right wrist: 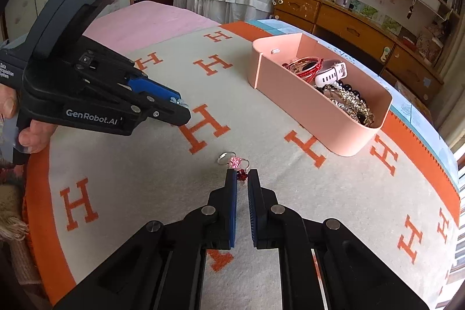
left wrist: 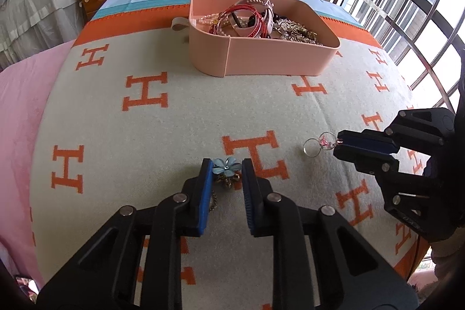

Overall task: Organize jewelry
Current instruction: 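Carry the flower charm and pink charm into the pink tray and open both tools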

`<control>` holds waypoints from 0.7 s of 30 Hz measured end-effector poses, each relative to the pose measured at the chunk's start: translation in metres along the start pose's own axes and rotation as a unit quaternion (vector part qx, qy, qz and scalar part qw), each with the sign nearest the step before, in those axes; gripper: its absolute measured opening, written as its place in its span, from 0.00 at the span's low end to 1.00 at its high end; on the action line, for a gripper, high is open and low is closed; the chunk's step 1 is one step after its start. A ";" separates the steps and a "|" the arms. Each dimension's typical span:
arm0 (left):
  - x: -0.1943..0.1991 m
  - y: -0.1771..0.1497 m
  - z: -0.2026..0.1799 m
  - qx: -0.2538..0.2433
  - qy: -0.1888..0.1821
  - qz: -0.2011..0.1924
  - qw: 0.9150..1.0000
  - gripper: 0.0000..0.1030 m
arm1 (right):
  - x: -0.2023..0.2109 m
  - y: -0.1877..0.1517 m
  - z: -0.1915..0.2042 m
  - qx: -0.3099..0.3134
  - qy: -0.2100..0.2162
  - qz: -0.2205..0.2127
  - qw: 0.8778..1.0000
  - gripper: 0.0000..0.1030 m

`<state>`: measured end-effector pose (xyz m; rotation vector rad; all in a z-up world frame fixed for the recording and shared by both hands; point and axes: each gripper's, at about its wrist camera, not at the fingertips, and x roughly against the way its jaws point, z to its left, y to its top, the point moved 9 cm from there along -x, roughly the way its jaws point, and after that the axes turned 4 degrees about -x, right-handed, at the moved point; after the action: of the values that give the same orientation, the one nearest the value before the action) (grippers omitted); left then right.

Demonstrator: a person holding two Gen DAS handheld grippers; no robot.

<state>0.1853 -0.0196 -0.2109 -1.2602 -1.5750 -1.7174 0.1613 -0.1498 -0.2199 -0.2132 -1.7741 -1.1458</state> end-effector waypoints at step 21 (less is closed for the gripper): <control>0.106 0.055 -0.036 -0.046 -0.008 -0.101 0.994 0.17 | 0.097 0.049 -0.021 -0.118 -0.028 -0.094 0.988 0.07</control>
<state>0.1726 -0.0421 -0.0884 -1.1946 -1.6992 -1.9294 0.1542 -0.1713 -0.1119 -0.2236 -1.7340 -1.5009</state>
